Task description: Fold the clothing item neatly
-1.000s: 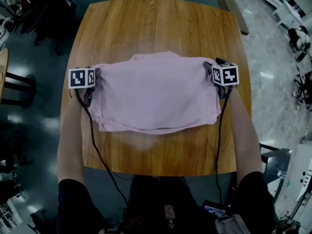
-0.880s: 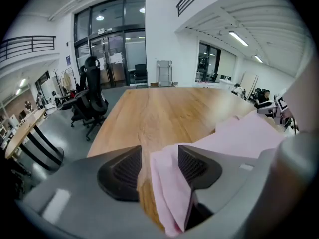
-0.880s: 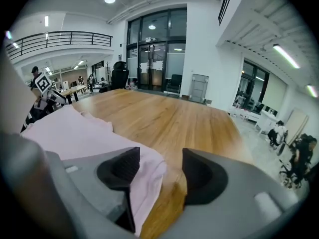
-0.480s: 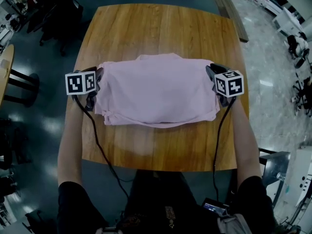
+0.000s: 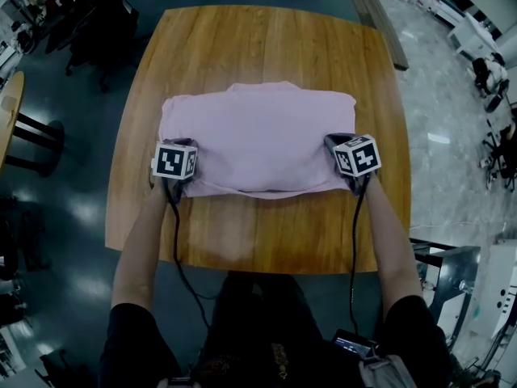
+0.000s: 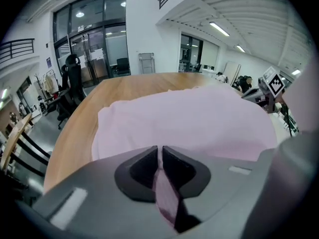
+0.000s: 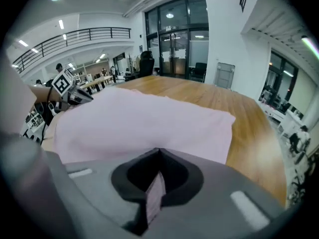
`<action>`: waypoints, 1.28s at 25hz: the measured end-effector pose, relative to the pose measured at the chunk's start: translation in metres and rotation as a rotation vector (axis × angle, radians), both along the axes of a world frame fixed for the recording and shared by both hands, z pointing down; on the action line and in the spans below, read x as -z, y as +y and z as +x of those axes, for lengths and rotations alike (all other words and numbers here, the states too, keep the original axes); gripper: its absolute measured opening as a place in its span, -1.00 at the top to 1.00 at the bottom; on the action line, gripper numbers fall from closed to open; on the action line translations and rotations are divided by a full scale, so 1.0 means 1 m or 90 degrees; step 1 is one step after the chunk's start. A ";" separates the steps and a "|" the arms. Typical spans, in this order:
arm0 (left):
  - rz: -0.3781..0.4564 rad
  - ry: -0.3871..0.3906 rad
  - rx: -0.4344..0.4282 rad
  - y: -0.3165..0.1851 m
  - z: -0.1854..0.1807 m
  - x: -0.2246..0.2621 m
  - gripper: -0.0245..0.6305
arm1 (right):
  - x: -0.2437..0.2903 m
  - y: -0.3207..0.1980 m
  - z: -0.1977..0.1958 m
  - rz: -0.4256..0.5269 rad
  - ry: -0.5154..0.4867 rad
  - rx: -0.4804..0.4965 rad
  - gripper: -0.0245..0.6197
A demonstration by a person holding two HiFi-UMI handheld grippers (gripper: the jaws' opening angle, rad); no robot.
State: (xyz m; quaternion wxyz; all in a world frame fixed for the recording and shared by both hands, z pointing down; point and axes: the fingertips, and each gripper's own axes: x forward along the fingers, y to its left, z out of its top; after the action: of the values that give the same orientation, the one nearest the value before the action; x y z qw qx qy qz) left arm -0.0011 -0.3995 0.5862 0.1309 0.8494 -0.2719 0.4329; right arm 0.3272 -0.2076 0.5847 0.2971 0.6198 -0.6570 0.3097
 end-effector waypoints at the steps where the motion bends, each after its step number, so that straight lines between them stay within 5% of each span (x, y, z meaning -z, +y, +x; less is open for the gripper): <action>1: 0.001 0.000 0.004 -0.001 -0.001 -0.005 0.80 | -0.008 0.007 0.000 -0.011 0.000 -0.013 0.91; 6: 0.024 -0.009 -0.021 -0.009 0.002 -0.009 0.81 | -0.018 0.027 -0.013 -0.003 -0.045 -0.055 0.91; 17: 0.029 0.012 -0.010 -0.020 0.020 -0.010 0.80 | -0.018 0.031 -0.004 0.011 -0.030 -0.055 0.91; 24: 0.060 0.019 0.018 0.003 0.004 0.019 0.78 | 0.031 0.041 -0.003 0.088 -0.040 -0.079 0.91; 32: 0.060 -0.051 -0.006 0.027 -0.010 -0.007 0.81 | -0.013 0.055 -0.019 0.015 -0.029 -0.059 0.91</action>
State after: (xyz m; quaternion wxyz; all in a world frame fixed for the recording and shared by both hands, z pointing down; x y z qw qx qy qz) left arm -0.0115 -0.3726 0.5932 0.0776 0.8378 -0.2934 0.4539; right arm 0.3079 -0.1527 0.5981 0.2601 0.6460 -0.6376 0.3295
